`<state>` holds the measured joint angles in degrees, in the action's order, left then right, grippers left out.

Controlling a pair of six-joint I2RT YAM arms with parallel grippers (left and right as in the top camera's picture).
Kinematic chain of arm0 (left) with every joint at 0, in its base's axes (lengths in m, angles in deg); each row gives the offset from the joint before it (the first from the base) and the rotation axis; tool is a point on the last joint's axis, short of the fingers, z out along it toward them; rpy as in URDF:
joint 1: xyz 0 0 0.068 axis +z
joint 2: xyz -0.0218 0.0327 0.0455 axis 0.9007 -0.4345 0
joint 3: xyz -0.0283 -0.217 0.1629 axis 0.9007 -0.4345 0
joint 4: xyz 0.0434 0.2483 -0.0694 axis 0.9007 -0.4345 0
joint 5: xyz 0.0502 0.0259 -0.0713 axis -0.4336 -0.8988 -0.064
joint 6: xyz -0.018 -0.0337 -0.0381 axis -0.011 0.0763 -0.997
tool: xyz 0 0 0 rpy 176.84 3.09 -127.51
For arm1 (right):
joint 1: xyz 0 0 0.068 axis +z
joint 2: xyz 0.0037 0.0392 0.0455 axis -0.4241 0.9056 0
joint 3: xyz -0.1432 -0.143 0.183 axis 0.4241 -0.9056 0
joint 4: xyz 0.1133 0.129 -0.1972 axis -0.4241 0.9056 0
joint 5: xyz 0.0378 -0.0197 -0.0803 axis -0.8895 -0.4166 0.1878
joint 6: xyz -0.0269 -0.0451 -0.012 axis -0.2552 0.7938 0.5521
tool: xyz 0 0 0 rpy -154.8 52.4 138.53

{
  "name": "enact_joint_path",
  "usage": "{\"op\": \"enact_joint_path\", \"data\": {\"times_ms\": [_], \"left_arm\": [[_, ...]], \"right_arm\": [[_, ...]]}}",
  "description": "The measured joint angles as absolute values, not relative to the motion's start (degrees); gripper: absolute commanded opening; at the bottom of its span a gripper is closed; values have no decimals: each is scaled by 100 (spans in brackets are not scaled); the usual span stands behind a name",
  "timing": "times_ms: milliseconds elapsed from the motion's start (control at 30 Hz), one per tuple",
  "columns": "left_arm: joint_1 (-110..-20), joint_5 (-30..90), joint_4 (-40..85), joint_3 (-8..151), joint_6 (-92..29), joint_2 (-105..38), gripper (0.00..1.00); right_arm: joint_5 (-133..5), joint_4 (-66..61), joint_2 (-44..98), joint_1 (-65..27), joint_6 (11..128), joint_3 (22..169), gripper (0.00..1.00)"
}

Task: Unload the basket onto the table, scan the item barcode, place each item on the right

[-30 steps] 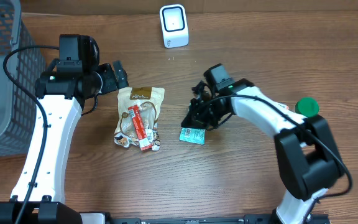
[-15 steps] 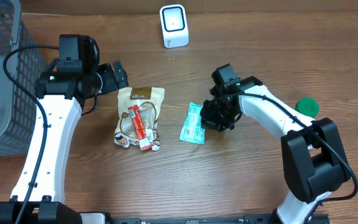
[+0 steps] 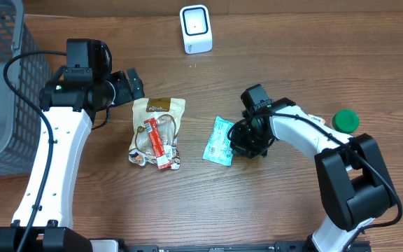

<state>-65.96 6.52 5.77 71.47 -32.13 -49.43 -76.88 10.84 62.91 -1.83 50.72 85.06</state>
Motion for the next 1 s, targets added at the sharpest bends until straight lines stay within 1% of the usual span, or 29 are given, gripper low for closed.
{"op": "enact_joint_path", "data": {"times_ms": [67, 167, 333, 433, 500, 633, 800, 1000], "left_arm": [[-6596, 652, 575, 7147, -3213, -4943, 100], [-6596, 652, 577, 7147, -3213, -4943, 100], [-6596, 652, 575, 7147, -3213, -4943, 100], [-6596, 652, 575, 7147, -3213, -4943, 100], [-6596, 652, 575, 7147, -3213, -4943, 100], [-6596, 652, 575, 7147, -3213, -4943, 100], [-6596, 652, 575, 7147, -3213, -4943, 100], [-6596, 652, 575, 7147, -3213, -4943, 100]], "right_arm": [[-7640, 1571, 6309, -181, 5102, 8777, 4], [-7594, 1971, 6333, -179, 5242, 9381, 4], [-7185, 1711, 6333, -181, 5417, 10043, 4], [-6560, 1709, 6333, -181, 5391, 10047, 4], [-6116, 1899, 6333, -179, 5209, 10034, 4], [-5673, 2146, 6333, -174, 4733, 9781, 4], [-5710, 2063, 6333, -47, 4477, 9265, 4], [-6055, 1567, 6335, 414, 4344, 8725, 4]]}}
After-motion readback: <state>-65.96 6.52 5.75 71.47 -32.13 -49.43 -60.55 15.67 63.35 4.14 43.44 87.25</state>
